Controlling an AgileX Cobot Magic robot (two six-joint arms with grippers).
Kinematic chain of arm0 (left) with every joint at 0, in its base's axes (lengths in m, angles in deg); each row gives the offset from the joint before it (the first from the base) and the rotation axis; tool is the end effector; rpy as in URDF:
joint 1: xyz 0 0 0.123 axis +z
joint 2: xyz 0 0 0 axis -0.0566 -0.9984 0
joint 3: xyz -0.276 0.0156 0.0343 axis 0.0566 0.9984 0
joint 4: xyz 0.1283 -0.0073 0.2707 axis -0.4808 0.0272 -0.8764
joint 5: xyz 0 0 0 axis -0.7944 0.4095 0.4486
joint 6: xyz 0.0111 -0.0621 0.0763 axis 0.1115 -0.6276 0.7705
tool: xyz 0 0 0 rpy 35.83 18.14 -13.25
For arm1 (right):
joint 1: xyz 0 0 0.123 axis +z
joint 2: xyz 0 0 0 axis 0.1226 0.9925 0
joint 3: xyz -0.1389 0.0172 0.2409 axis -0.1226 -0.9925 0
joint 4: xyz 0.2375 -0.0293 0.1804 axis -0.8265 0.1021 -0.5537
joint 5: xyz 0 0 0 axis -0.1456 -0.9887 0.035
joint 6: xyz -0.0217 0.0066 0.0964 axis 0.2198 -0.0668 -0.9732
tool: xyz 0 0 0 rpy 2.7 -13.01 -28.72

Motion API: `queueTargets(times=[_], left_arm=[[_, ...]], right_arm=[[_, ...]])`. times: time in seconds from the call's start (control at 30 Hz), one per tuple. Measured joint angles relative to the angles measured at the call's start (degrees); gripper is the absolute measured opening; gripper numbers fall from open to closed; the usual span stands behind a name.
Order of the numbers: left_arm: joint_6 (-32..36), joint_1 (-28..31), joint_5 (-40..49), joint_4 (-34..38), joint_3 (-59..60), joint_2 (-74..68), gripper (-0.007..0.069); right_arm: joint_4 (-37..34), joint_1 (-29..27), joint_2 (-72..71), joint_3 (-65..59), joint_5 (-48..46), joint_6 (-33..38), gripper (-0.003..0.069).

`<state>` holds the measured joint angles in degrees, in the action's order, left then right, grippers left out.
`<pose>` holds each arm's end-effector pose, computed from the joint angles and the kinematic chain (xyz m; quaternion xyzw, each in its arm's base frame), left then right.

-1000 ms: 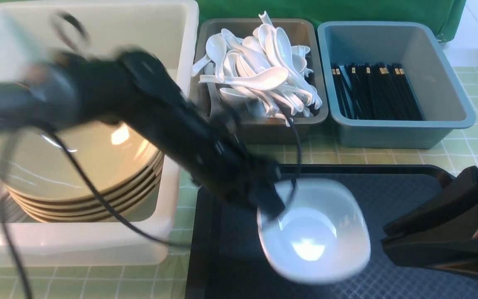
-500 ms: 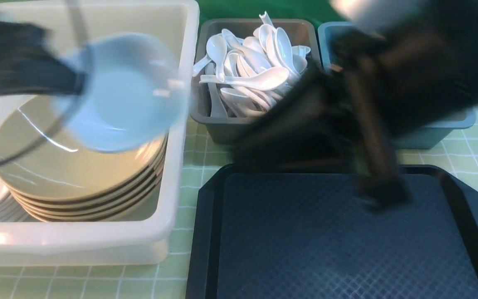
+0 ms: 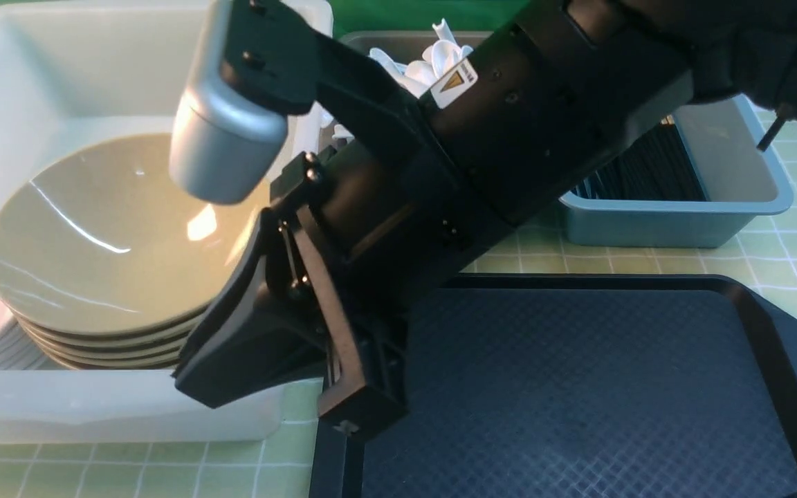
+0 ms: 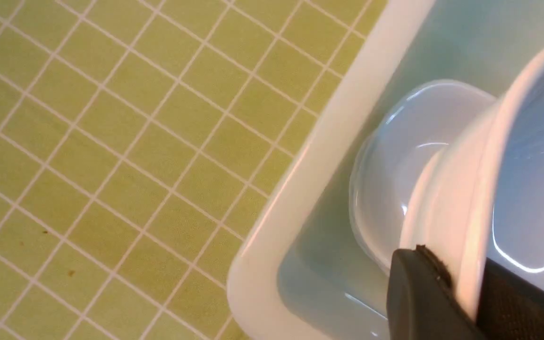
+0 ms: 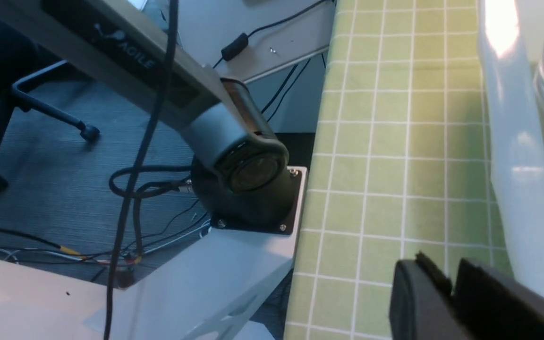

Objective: On green table put chopsticks spoon bowls plates into blue grey white boxes.
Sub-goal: 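Place the white bowl into the white bin with the other dishes with the left gripper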

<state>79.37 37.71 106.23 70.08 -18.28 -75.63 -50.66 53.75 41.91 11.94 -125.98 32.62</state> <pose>0.2572 0.1738 0.3509 -0.2494 0.9345 0.0739 0.2429 0.2377 0.3423 0.3811 -0.5927 0.6389 0.3787 0.3117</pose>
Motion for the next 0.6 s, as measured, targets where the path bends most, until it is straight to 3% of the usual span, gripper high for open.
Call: queueTargets(times=[0.3,0.5,0.6], left_arm=[[-2.59,-0.08,-2.20,2.45,3.87,-12.02,0.0034],[-1.33,-3.17,-4.79,1.95,5.16,-13.37,0.0183],[-2.08,-4.98,-4.99,-0.54,5.16,-13.20,0.0300]], right_arm=[[-0.12,-1.25,0.00,0.11,-1.29,-0.51,0.0128],[-0.12,-4.05,0.00,0.11,-3.47,-2.12,0.0131],[-0.12,-5.03,0.00,0.11,-4.11,-2.60,0.0134]])
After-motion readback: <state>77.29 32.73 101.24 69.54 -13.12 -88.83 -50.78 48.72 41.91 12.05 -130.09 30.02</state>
